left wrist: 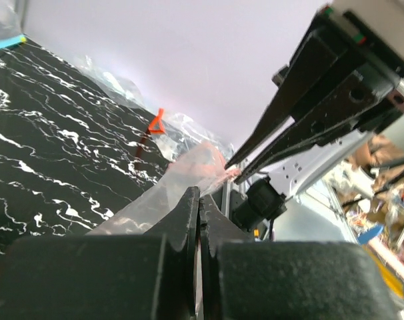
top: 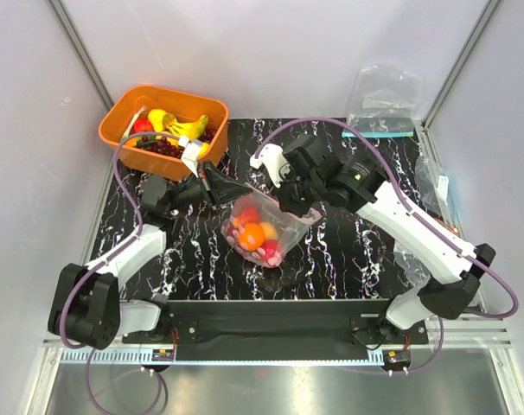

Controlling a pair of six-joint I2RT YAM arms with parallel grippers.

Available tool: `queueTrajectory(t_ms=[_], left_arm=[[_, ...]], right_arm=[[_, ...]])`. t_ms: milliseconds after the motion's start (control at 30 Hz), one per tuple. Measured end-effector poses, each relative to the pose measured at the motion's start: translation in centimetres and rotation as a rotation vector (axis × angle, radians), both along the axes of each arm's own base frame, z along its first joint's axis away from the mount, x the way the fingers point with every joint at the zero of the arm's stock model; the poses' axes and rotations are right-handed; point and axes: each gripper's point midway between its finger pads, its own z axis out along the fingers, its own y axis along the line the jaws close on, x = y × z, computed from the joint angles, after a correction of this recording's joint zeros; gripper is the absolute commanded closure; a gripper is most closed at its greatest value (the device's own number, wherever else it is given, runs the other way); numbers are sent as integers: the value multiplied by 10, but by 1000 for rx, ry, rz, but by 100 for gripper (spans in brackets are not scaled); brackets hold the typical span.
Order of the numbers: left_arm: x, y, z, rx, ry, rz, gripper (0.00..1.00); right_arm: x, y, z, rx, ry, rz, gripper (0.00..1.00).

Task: Place the food in the zip-top bag and seal the zipper
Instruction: Zip the zipper food storage bag at the center of the board.

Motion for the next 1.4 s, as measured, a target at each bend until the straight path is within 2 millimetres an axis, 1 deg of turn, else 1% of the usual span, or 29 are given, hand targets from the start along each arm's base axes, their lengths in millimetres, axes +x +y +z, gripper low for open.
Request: queueTrajectory(t_ms=[133,267,400,533,667,833,967,1067,1133,1167,1200,1233,1300,1333,1400], left_arm=[[15,15,-2,-18,33,56,100],[23,19,-5,-9,40,98,100],[35,25,-14,45,56,183,100],[47,34,-13,114,34,294,100],[58,48,-11,177,28,400,100],[78,75,-21,237,60,552,100],[85,89,-26,269,74,635,100],[85,96,-27,287,77,673,100],[82,97,-26,289,74,681,100],[82,97,-24,287,69,682,100],[81,97,-21,281,61,680,100],[79,96,-19,273,53,676,100],[81,97,-10,241,11,679,100],[82,97,-6,226,-1,680,100],[82,95,-1,198,-17,656,100]], right_arm=[[1,1,-5,-17,43,-42,92],[1,1,-14,-44,101,-102,96],[1,-2,-27,-78,151,-165,97],[1,-1,-30,-74,167,-194,96],[-2,-3,-34,-72,180,-208,96],[-10,-10,-38,-77,208,-235,100],[-16,-15,-41,-85,239,-266,100],[-18,-17,-43,-86,256,-285,99],[-19,-17,-43,-80,260,-293,92],[-19,-17,-42,-76,260,-295,86],[-20,-17,-42,-72,260,-298,65],[-20,-17,-41,-67,262,-304,59],[-26,-25,-41,-91,273,-306,47],[-29,-28,-41,-103,277,-303,38],[-30,-30,-37,-98,264,-286,31]])
